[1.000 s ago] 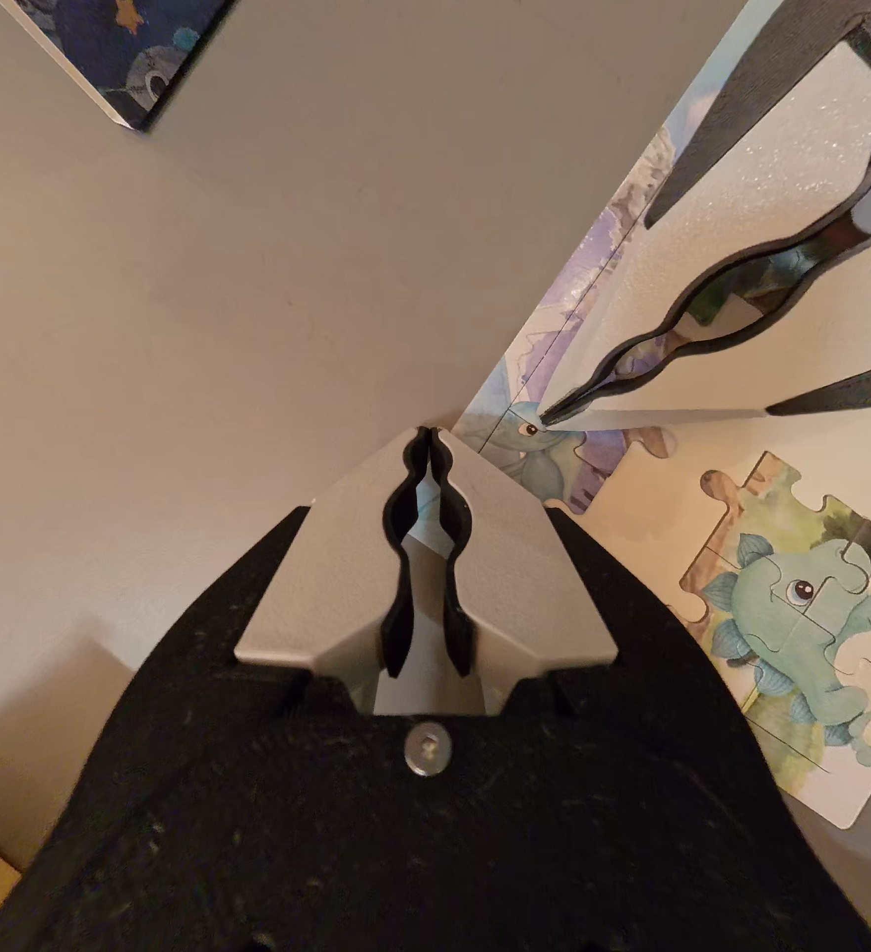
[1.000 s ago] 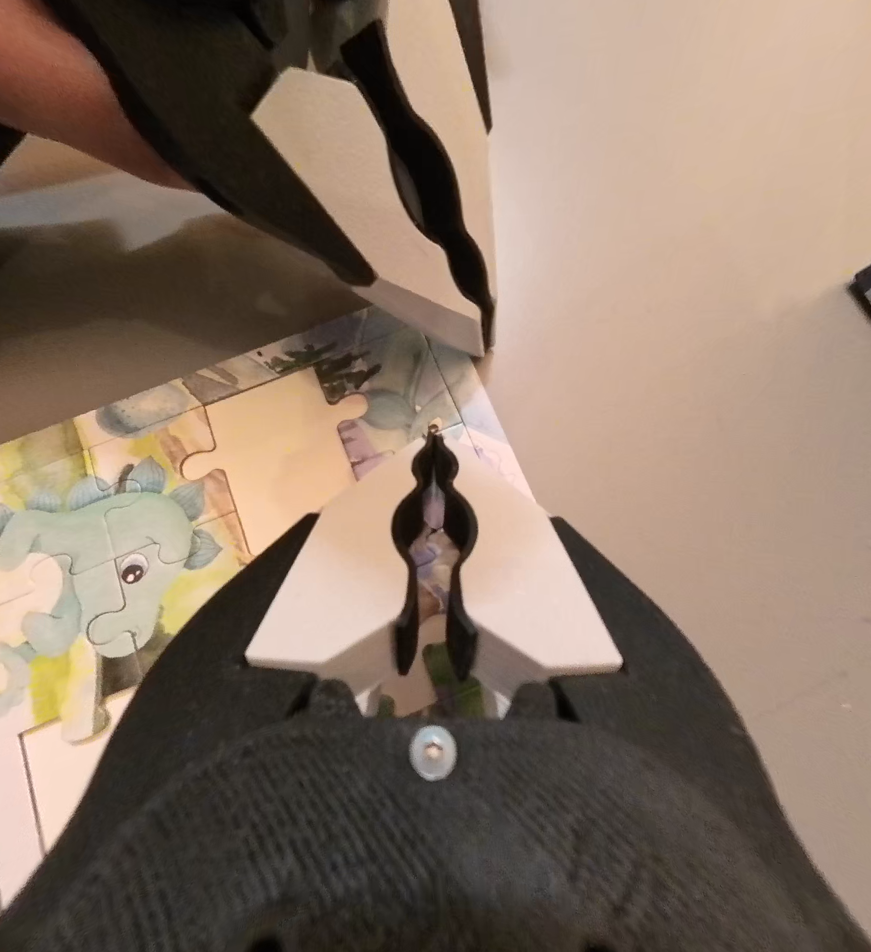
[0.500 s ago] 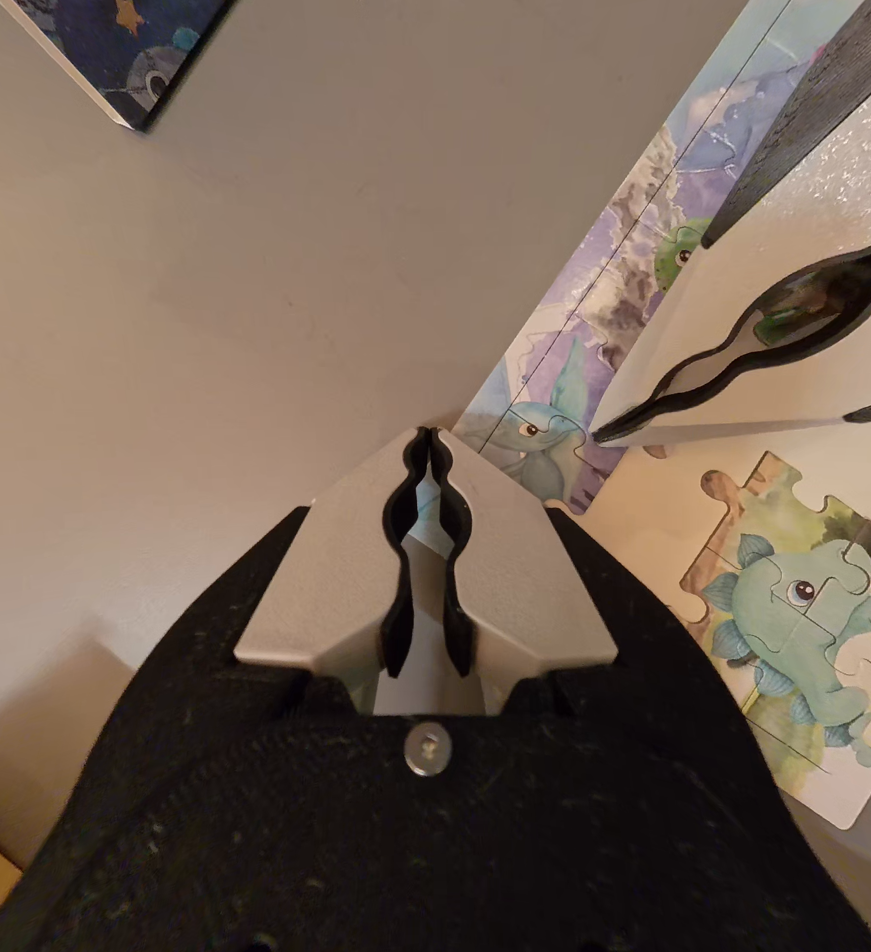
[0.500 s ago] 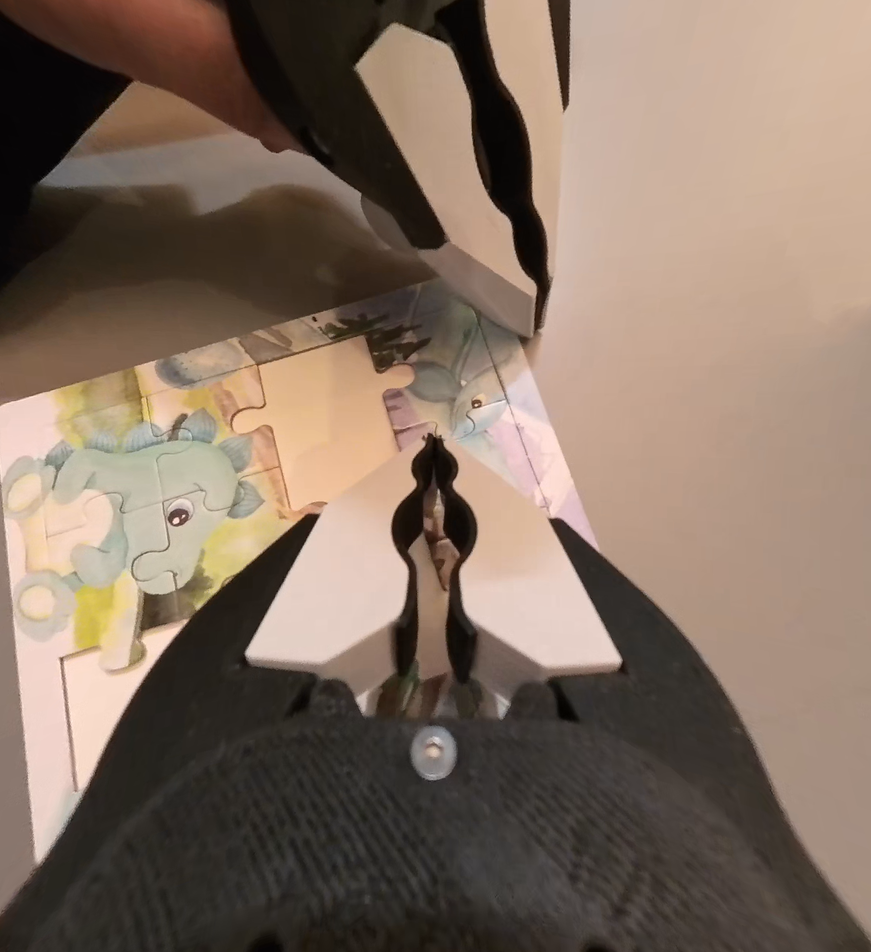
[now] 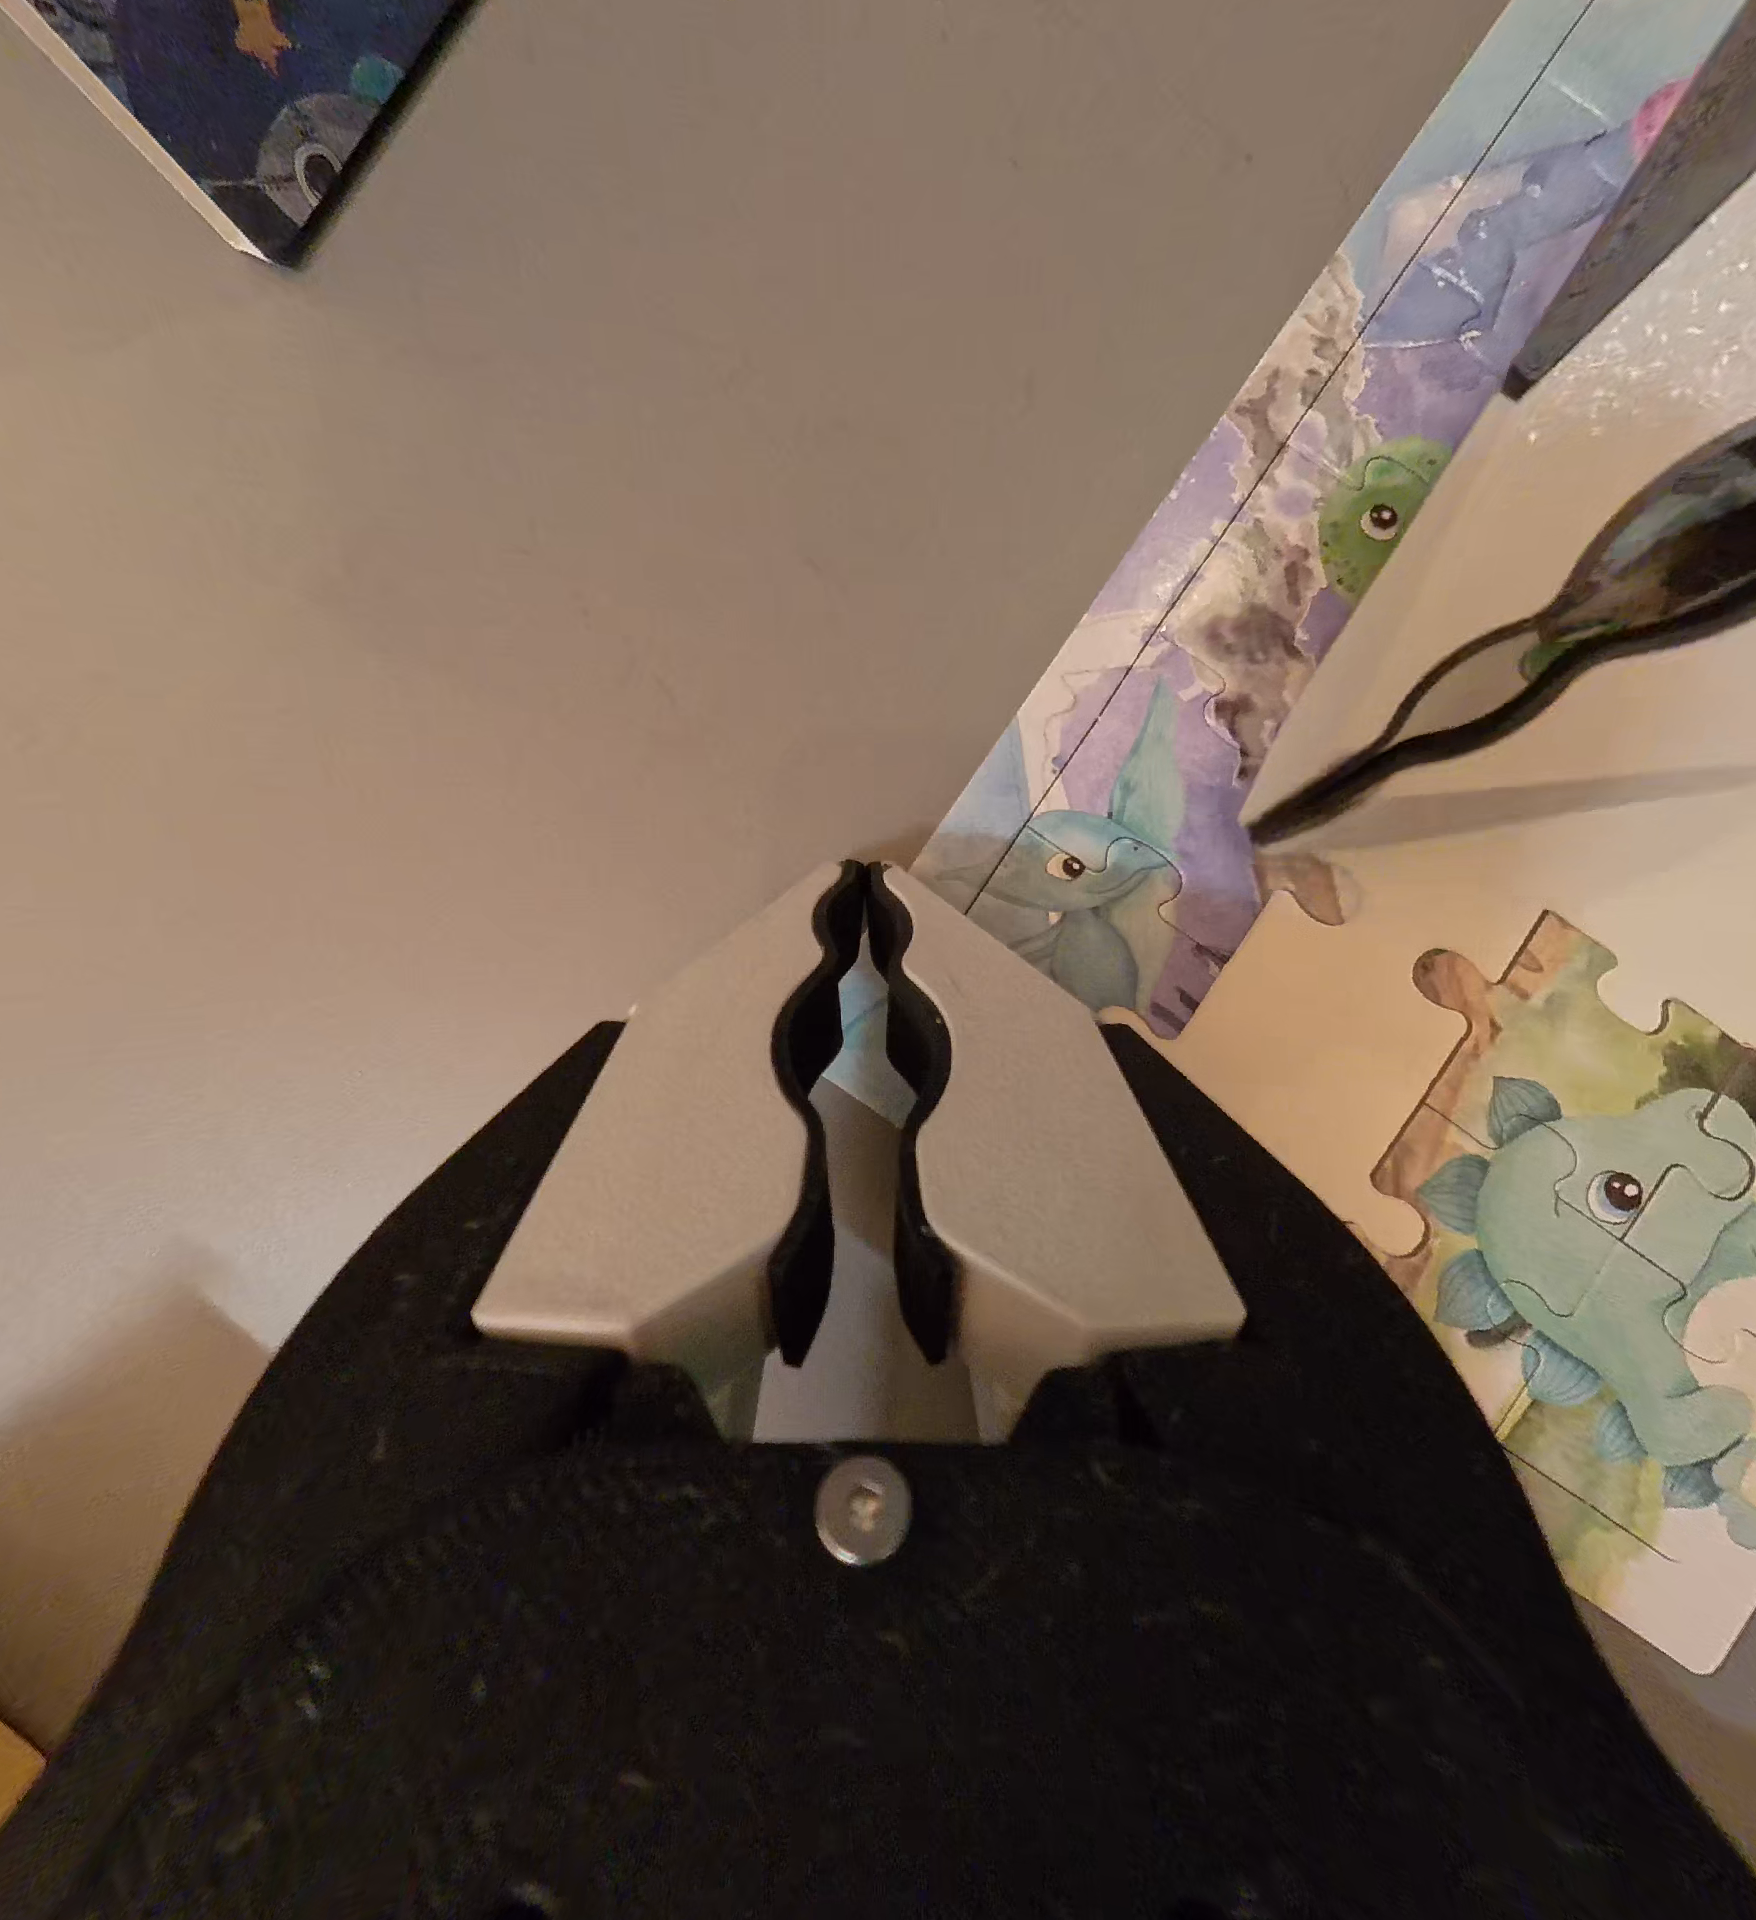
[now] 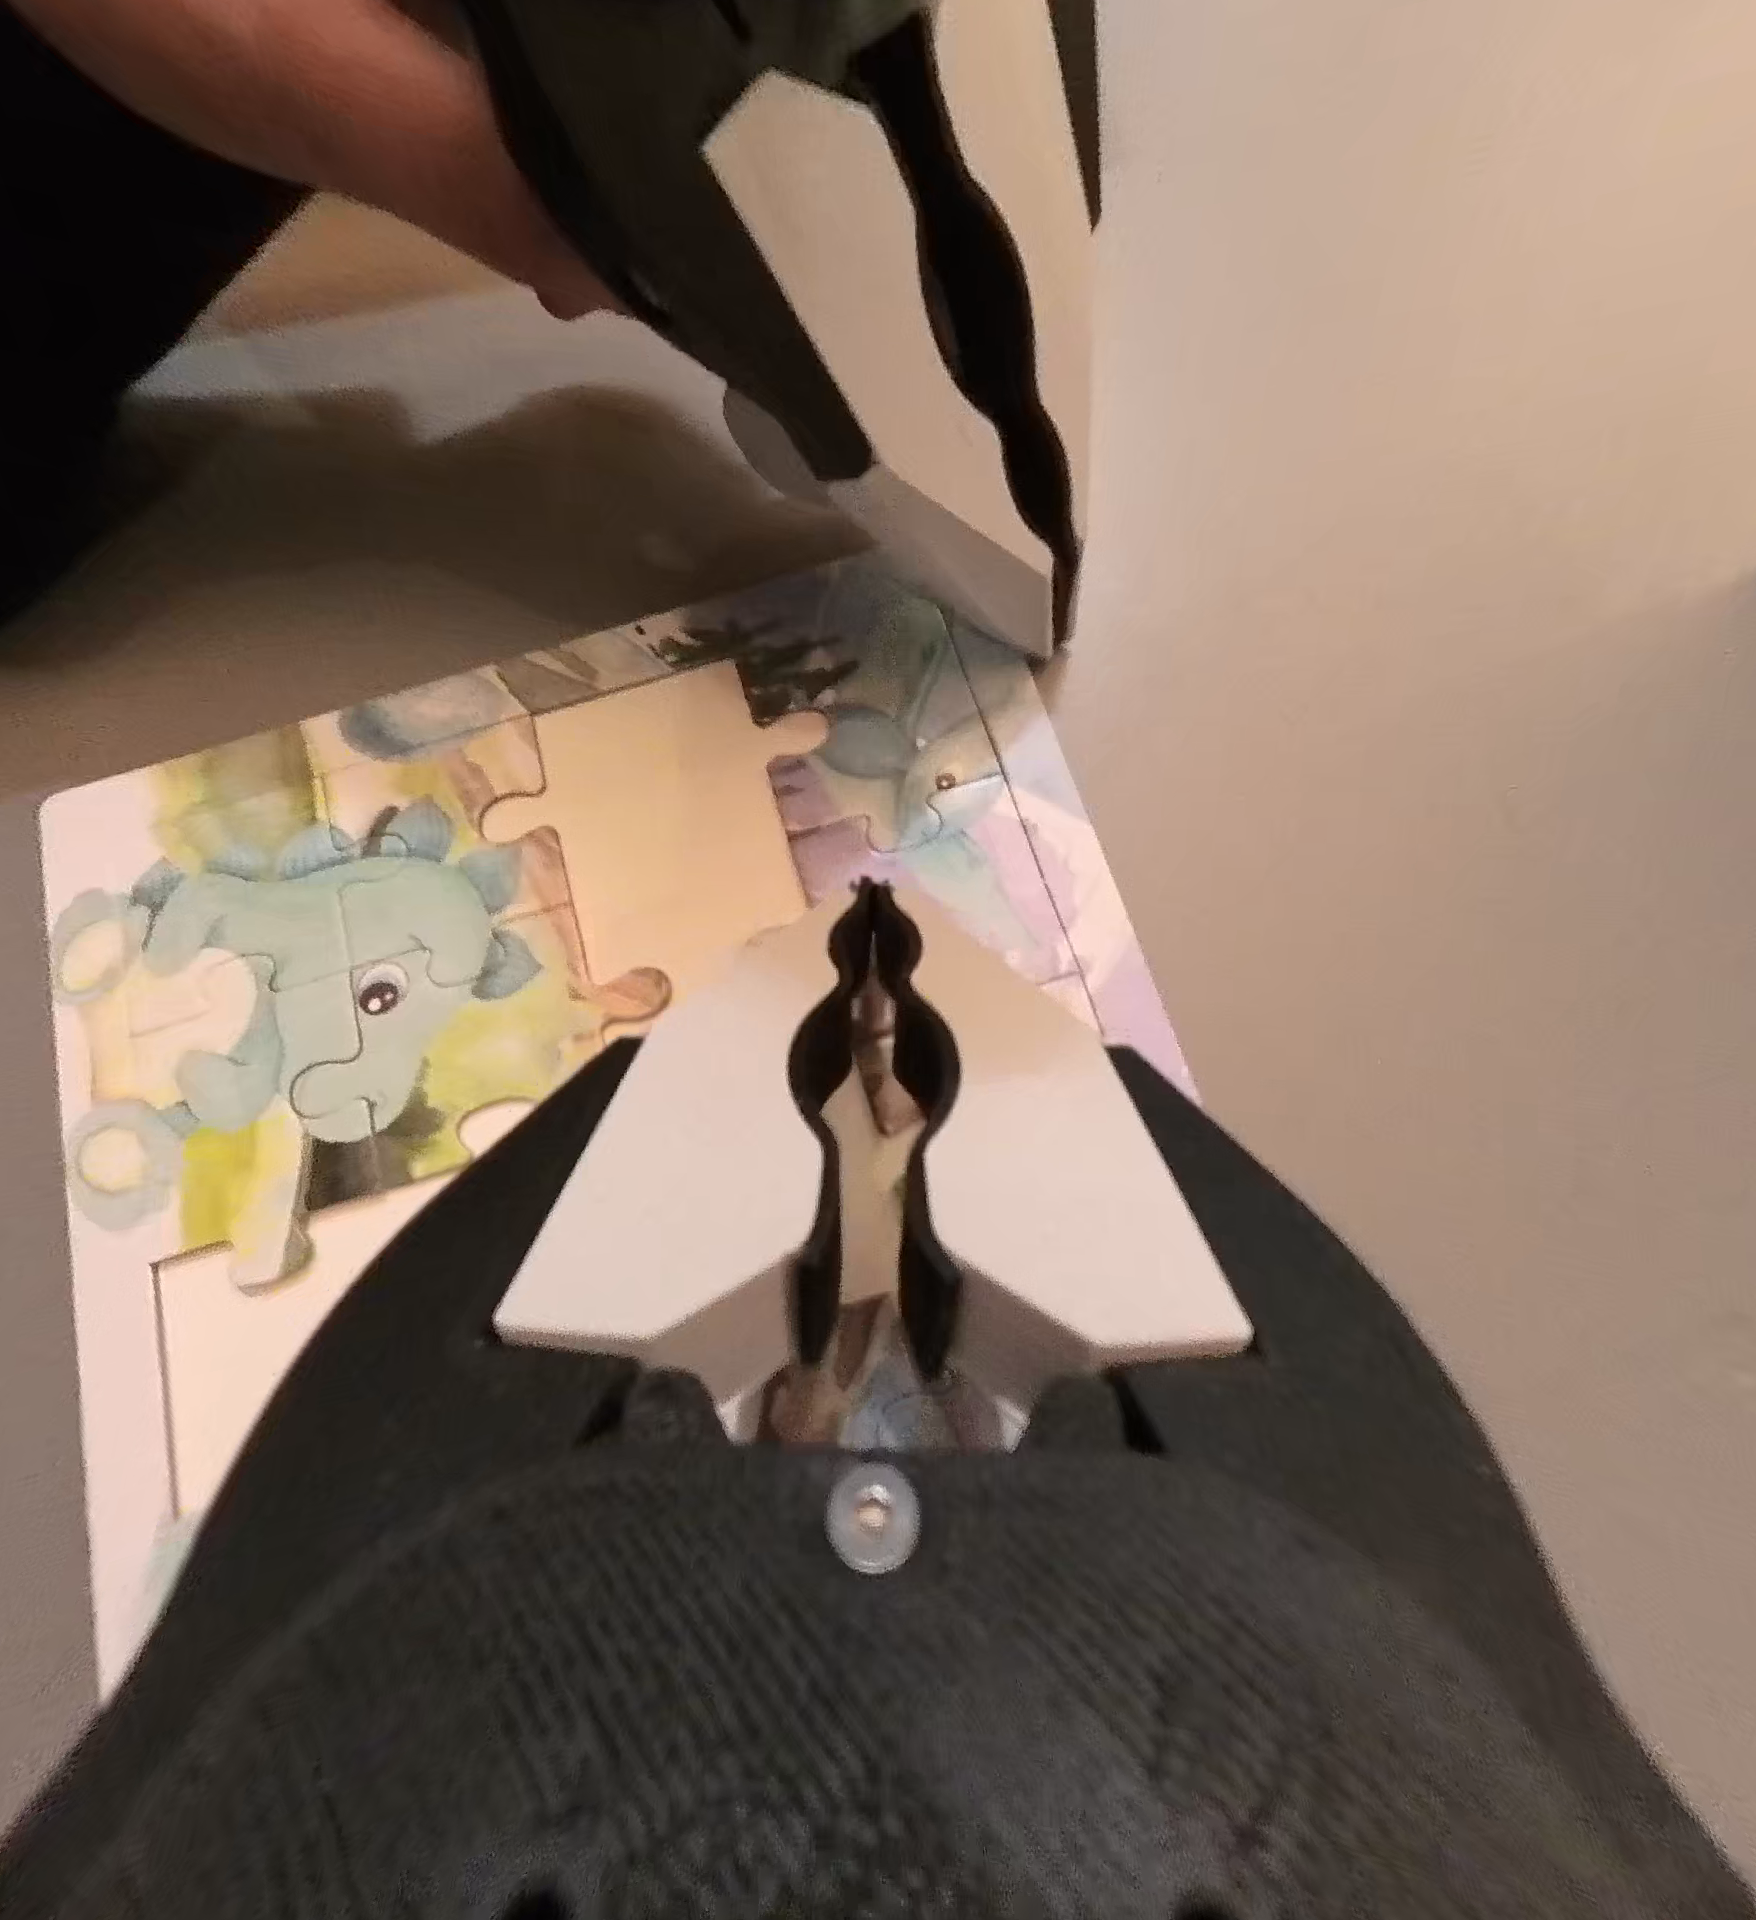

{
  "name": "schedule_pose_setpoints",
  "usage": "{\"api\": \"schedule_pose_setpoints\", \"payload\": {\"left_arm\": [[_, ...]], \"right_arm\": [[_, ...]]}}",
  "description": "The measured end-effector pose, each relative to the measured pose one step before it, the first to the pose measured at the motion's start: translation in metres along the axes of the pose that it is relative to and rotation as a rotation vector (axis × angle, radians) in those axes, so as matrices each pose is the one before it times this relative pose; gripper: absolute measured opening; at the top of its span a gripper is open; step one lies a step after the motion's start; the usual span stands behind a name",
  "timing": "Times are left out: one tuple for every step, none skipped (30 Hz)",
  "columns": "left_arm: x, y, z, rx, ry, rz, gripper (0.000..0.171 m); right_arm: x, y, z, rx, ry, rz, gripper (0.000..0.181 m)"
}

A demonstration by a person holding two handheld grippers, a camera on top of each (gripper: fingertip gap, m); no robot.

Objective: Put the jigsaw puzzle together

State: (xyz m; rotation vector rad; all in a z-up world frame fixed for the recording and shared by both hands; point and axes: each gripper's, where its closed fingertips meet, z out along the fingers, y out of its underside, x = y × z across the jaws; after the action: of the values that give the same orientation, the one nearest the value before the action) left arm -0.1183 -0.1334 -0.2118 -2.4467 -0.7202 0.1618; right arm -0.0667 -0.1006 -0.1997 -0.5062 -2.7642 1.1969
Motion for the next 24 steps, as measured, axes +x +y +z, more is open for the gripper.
{"api": "schedule_pose_setpoints", "payload": {"left_arm": [[-0.00001, 0.00004, -0.00002, -0.00029, 0.0, 0.0001, 0.0], [0.00002, -0.00001, 0.0, 0.00004, 0.0001, 0.0, 0.0], [0.00004, 0.00008, 0.00005, 0.00029, 0.0005, -0.0004, 0.0], [0.00008, 0.00002, -0.00003, 0.00032, 0.0006, -0.0007, 0.0], [0.0, -0.00004, 0.00001, 0.00045, 0.0007, -0.0007, 0.0], [-0.00002, -0.00002, 0.0, 0.00029, 0.0005, -0.0006, 0.0], [0.00002, -0.00001, 0.0, 0.00005, 0.0001, 0.0, 0.0], [0.00001, 0.0, 0.0, 0.0, 0.0001, 0.0001, 0.0], [0.00003, 0.00005, 0.00007, 0.00052, 0.0005, -0.0003, 0.0], [0.00006, 0.0, -0.00002, 0.00048, 0.0005, -0.0007, 0.0], [0.0, 0.00001, 0.0, -0.00006, -0.0001, -0.0001, 0.0], [0.00005, 0.00007, 0.00008, 0.00008, -0.0008, 0.0009, 0.0], [-0.00005, 0.00002, 0.0, -0.00027, -0.0009, 0.0008, 0.0], [0.00009, 0.00002, 0.00001, -0.00047, -0.0009, 0.0009, 0.0], [-0.00007, -0.00007, 0.00005, 0.0, -0.0005, 0.0009, 0.0], [0.00004, 0.00003, -0.00001, -0.00021, 0.0002, -0.0001, 0.0], [0.00009, -0.0001, 0.00006, 0.00019, 0.0002, -0.0002, 0.0], [-0.00004, -0.00002, 0.00002, 0.00027, -0.0009, 0.0019, 0.0], [-0.00008, 0.00002, 0.00002, -0.00067, -0.0021, 0.0029, 0.0], [-0.00026, -0.00023, -0.00015, -0.00171, -0.0038, 0.0013, 0.0], [-0.00057, -0.00069, -0.00037, 0.00015, -0.0058, 0.0, 0.001], [-0.00101, -0.00083, -0.0007, 0.00221, -0.0081, 0.0, 0.003], [-0.00173, -0.00104, -0.00079, 0.00579, -0.01, -0.0027, 0.004], [-0.00277, -0.00095, -0.00115, 0.00692, -0.0134, -0.0058, 0.005]], "right_arm": [[-0.00138, 0.00266, 0.00148, -0.0105, -0.0087, 0.0017, 0.0], [-0.00227, 0.00216, 0.00213, -0.0098, -0.0099, 0.0014, 0.0], [-0.0017, -0.00081, 0.00144, 0.007, -0.002, 0.0001, 0.0], [-0.00105, -0.00042, 0.00112, 0.0006, 0.003, -0.0029, 0.0], [-0.00012, -0.00005, 0.00041, -0.0047, 0.0087, -0.0086, 0.0], [-0.00016, 0.0002, 0.00002, -0.0072, 0.009, -0.0114, 0.0], [-0.00015, 0.00001, 0.00008, -0.0064, 0.0071, -0.0082, 0.0], [0.00011, 0.00003, 0.00004, -0.0045, 0.0086, -0.0088, 0.0], [0.00017, -0.00014, -0.00019, -0.0012, 0.0117, -0.013, 0.0], [-0.00009, -0.00011, -0.00026, 0.001, 0.0068, -0.0095, 0.0], [-0.00118, 0.00001, -0.00049, 0.0029, -0.0082, 0.0027, 0.0], [-0.00229, -0.00077, -0.00097, 0.0099, -0.024, 0.0163, 0.0], [-0.00167, -0.00226, -0.00125, 0.0202, -0.0244, 0.0229, 0.0], [-0.0002, -0.00126, -0.00106, 0.0136, -0.0148, 0.019, 0.0], [0.00225, 0.00237, 0.00033, -0.0099, 0.0037, 0.008, 0.0], [0.00313, 0.00469, 0.00147, -0.0214, 0.0138, -0.0015, 0.0], [0.00042, -0.00124, 0.00016, 0.0153, -0.0008, 0.0093, 0.0], [0.00001, -0.00023, 0.00003, 0.0041, -0.0062, 0.0095, 0.0], [-0.00007, -0.00015, -0.00019, -0.0005, -0.0042, 0.0027, 0.0], [0.0002, 0.00008, -0.00023, -0.0023, 0.0035, -0.0089, 0.0], [0.0014, 0.00015, -0.00062, -0.0013, 0.0142, -0.016, 0.0], [0.00383, -0.00045, -0.00121, 0.0048, 0.0267, -0.0141, 0.0], [0.00496, -0.00228, -0.00226, 0.0191, 0.0276, -0.0068, 0.0], [0.00544, -0.00371, -0.00321, 0.0289, 0.0239, 0.0037, 0.0]]}}
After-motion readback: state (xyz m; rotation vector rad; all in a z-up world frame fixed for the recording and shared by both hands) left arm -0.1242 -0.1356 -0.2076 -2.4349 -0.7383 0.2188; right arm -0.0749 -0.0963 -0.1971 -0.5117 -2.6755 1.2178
